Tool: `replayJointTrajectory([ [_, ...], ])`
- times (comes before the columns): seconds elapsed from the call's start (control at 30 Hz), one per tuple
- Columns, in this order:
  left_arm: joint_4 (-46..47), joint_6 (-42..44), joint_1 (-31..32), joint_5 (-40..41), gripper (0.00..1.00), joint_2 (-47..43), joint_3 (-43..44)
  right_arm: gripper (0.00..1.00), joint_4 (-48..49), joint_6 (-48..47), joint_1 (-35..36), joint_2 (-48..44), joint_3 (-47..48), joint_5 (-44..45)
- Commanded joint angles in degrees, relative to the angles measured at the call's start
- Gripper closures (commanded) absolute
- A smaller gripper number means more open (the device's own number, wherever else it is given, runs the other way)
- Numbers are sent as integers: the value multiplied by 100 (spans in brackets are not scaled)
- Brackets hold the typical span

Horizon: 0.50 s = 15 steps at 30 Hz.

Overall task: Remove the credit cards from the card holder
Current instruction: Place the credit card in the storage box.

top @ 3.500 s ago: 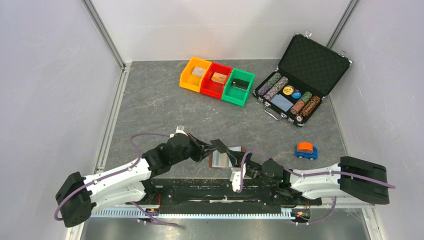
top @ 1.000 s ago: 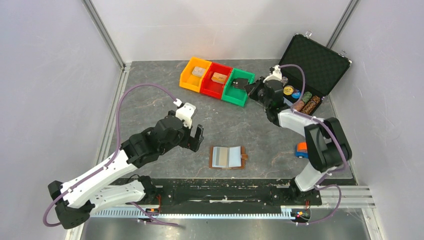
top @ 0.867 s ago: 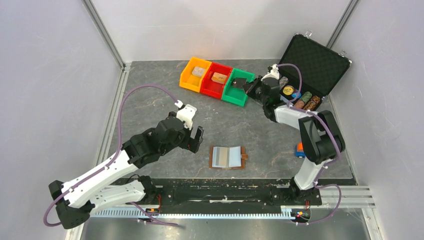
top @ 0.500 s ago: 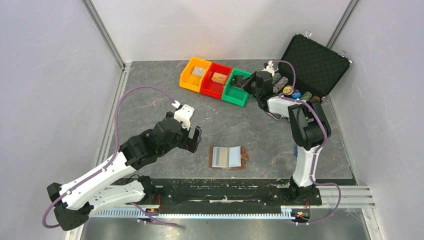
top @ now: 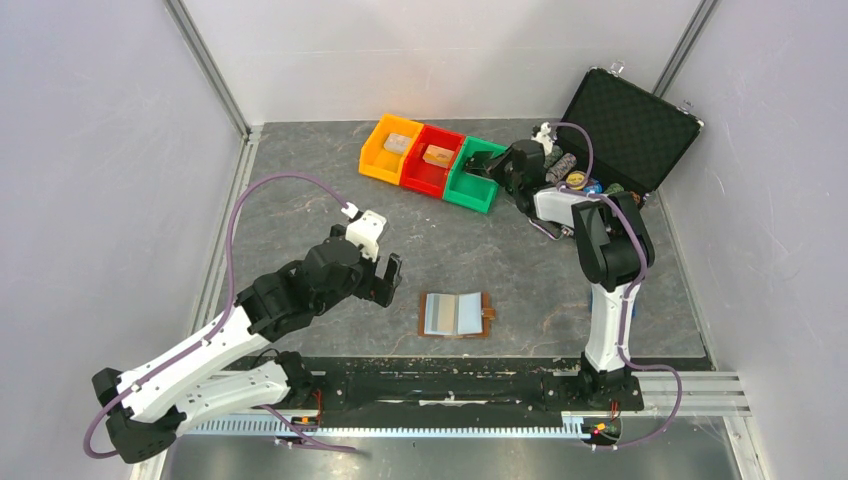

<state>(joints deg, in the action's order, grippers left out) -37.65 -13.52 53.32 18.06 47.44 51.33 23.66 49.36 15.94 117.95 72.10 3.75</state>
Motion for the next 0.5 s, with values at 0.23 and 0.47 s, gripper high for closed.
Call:
replayJointTrajectory([
  [0.23, 82, 350, -23, 191, 0, -86, -9, 87, -271, 139, -103, 318, 576, 41],
  [0.47, 82, 315, -26, 221, 0, -42, 4, 82, -412, 20, -109, 187, 677, 209],
])
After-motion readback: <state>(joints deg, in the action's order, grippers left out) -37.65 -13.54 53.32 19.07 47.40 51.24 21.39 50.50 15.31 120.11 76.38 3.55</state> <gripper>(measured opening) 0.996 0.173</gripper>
